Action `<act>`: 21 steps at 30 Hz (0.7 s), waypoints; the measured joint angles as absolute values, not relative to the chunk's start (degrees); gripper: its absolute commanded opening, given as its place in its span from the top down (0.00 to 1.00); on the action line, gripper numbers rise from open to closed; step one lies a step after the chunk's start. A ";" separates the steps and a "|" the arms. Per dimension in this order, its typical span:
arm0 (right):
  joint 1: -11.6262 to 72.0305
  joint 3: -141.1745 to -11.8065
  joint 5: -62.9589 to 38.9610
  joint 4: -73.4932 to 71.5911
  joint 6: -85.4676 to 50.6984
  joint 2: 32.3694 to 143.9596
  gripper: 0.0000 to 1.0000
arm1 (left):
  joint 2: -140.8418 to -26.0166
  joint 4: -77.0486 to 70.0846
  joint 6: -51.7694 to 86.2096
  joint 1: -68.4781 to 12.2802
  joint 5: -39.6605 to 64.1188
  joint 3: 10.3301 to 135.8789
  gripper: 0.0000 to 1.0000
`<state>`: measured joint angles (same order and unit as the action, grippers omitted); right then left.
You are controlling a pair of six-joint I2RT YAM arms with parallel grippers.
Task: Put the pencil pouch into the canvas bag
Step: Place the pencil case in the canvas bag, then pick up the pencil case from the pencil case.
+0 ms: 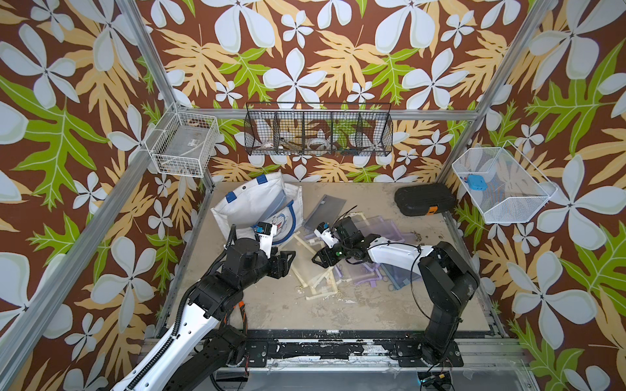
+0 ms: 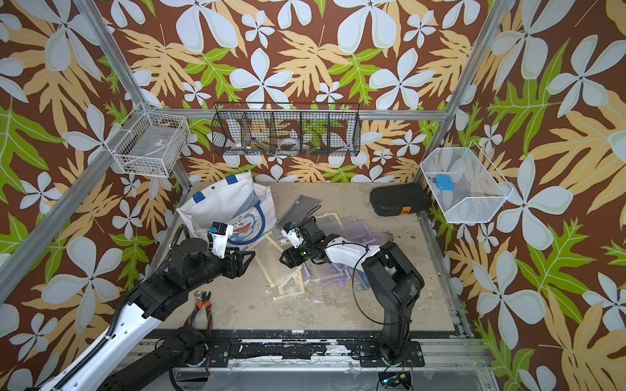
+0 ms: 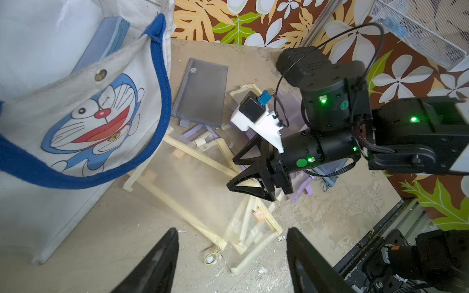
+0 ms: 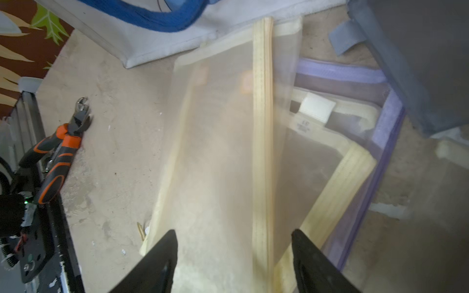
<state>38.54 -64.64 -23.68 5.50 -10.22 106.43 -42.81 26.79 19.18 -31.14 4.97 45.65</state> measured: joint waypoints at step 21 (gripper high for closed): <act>38.65 -59.94 -20.97 4.40 -7.27 103.70 1.00 | -42.17 20.01 22.59 -31.14 8.23 41.06 0.33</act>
<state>38.65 -59.94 -20.97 4.40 -7.27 103.70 -42.17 20.01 22.59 -31.14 8.23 41.06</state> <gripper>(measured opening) 0.058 0.668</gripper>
